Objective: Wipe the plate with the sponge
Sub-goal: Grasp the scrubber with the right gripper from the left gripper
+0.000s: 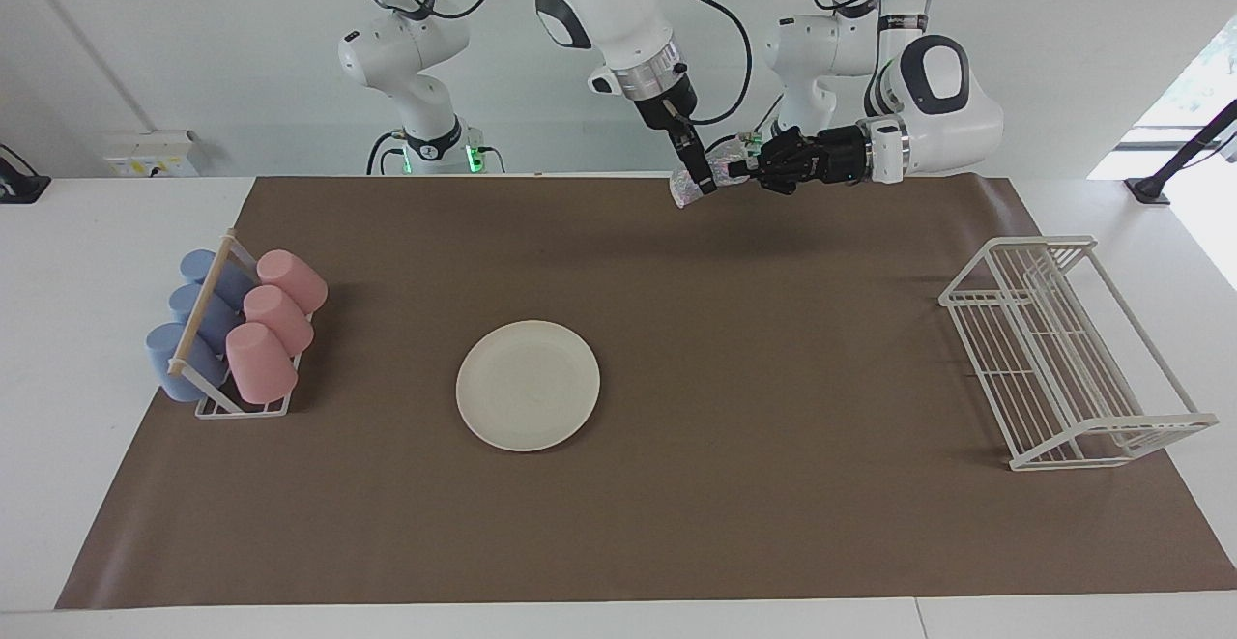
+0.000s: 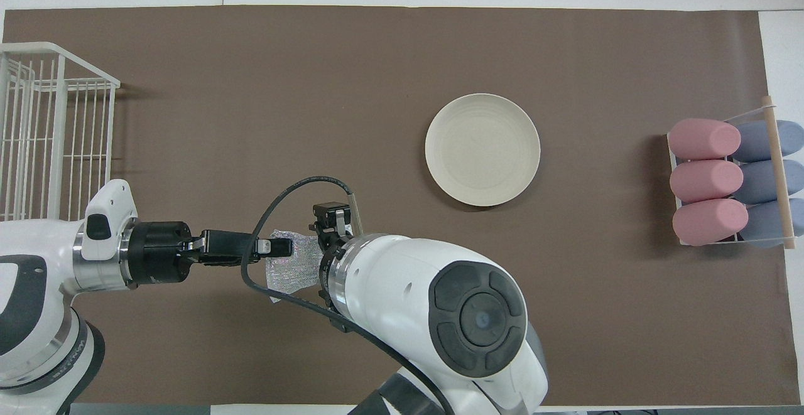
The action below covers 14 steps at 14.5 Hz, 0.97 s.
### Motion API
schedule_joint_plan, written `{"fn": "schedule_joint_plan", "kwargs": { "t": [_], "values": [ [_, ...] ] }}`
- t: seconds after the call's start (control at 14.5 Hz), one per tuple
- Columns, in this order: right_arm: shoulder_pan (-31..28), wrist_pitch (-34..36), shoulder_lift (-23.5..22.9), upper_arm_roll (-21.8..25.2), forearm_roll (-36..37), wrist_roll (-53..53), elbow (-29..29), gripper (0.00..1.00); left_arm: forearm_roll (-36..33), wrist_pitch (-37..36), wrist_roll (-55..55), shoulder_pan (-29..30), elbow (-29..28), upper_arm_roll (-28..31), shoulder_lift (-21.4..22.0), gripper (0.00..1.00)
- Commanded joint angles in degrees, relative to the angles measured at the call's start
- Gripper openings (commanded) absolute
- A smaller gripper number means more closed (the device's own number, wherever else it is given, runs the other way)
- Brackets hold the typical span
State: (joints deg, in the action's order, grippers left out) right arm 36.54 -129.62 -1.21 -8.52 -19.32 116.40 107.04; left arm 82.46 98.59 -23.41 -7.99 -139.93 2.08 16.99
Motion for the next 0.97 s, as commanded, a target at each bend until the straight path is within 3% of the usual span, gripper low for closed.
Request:
{"fn": "schedule_joint_plan", "kwargs": {
  "t": [0.0, 0.41, 0.48, 0.55, 0.76, 0.9],
  "values": [
    [0.63, -0.90, 1.39, 0.00, -1.07, -3.19, 2.21, 0.00, 1.39, 0.37, -0.67, -1.06, -2.19, 0.90, 1.99, 0.00],
    [0.11, 1.55, 1.30, 0.26, -0.02, -7.92, 1.59, 0.00, 1.22, 0.02, -0.59, -1.06, -2.19, 0.91, 1.99, 0.00],
    [-0.41, 2.95, 1.30, 0.44, 0.16, -10.38, 1.59, 0.00, 0.95, 0.11, -0.15, -1.06, -2.11, 0.73, 2.08, 0.60],
    [-1.55, 4.27, 1.30, 0.44, 1.21, -12.75, 1.42, 0.00, 0.69, 0.02, 1.16, -1.06, -2.02, 0.73, 2.17, 1.00],
    [-5.76, 7.36, 1.21, 0.44, 9.28, -16.80, 1.15, 0.00, 0.51, 0.19, 2.67, -1.06, -1.93, 0.64, 2.52, 1.00],
    [-10.07, 8.32, 1.30, 0.44, 10.97, -25.21, 1.76, 0.00, 0.34, 0.54, 2.93, -0.97, -1.84, 0.64, 2.52, 1.00]
  ]
}}
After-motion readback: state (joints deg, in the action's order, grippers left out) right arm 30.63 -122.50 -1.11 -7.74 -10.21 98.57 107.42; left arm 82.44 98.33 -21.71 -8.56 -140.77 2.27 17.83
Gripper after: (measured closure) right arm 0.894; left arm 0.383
